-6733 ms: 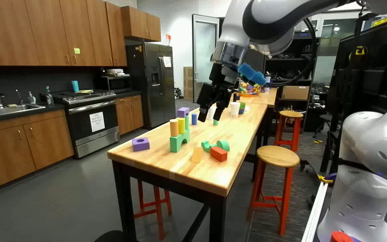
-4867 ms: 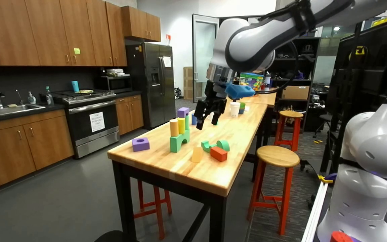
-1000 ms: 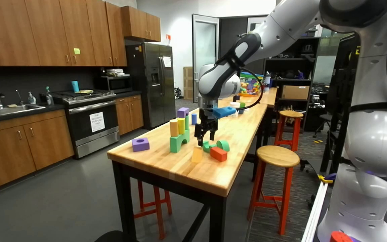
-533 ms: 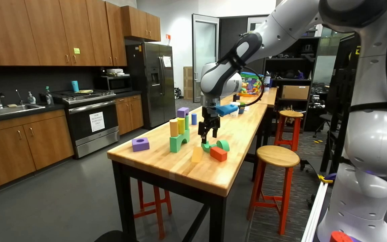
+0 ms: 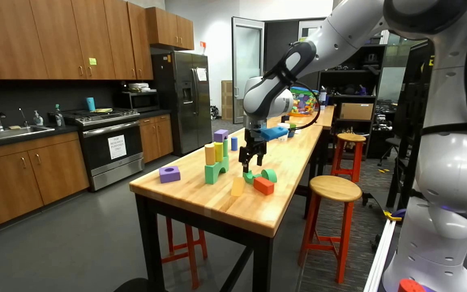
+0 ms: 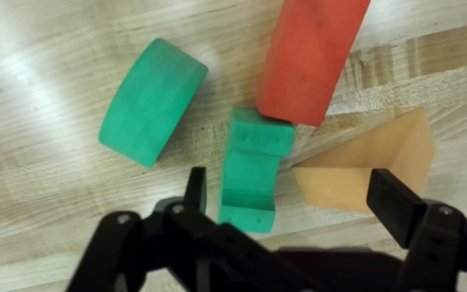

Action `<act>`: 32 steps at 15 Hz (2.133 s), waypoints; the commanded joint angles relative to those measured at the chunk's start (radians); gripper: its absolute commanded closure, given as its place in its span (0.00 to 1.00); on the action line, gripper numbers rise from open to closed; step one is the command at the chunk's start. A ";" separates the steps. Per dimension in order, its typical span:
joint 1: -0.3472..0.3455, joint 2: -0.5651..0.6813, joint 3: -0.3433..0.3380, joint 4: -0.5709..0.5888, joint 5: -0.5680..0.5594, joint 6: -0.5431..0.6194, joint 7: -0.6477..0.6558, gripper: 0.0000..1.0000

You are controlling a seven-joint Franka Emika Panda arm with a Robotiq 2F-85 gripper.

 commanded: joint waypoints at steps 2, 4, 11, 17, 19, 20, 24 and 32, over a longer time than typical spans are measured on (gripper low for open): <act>0.000 0.010 0.000 -0.031 0.034 0.085 0.042 0.00; 0.000 0.018 0.000 -0.041 0.036 0.118 0.058 0.00; 0.000 0.034 0.001 -0.057 0.041 0.167 0.083 0.00; 0.000 0.034 0.001 -0.059 0.040 0.173 0.093 0.00; 0.000 0.034 0.001 -0.059 0.040 0.173 0.093 0.00; 0.000 0.034 0.001 -0.060 0.040 0.174 0.094 0.00; 0.000 0.034 0.001 -0.060 0.040 0.175 0.094 0.00; 0.000 0.034 0.001 -0.062 0.040 0.179 0.094 0.00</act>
